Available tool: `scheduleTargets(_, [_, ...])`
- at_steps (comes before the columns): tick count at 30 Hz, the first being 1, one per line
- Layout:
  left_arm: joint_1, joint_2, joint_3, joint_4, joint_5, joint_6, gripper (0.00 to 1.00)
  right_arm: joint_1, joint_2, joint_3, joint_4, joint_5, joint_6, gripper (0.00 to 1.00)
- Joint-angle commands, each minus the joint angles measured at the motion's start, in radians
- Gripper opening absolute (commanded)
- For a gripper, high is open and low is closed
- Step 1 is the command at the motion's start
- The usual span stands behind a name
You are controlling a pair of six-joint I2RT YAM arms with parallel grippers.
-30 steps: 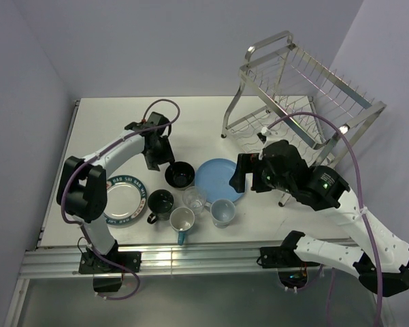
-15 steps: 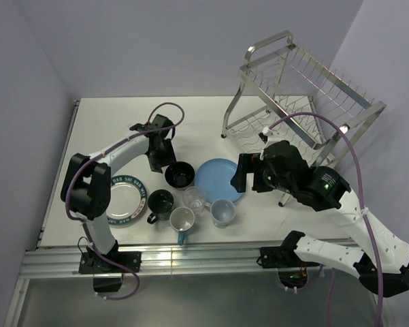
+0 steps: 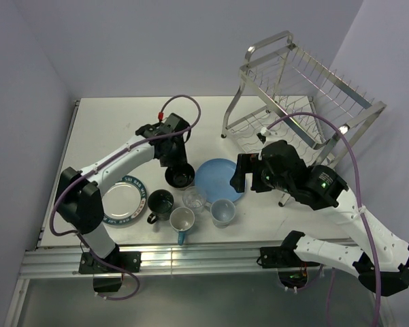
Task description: Load the mixed dishes into the dish rack
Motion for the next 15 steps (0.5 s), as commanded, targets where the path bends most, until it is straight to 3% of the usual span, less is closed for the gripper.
scheduleTargets(1, [-0.018,0.028,0.057,-0.01,0.016,-0.03,0.5,0.007,-0.008,0.002,-0.003,0.017,0.017,1.0])
scheduleTargets(6, [-0.038,0.106,0.086,0.011,0.085,-0.044,0.49,0.007,-0.034,0.024,-0.02,0.028,0.031,1.0])
scheduleTargets(15, [-0.081,0.221,0.186,-0.002,0.088,-0.01,0.49,0.009,-0.08,0.017,-0.049,0.047,0.065,1.0])
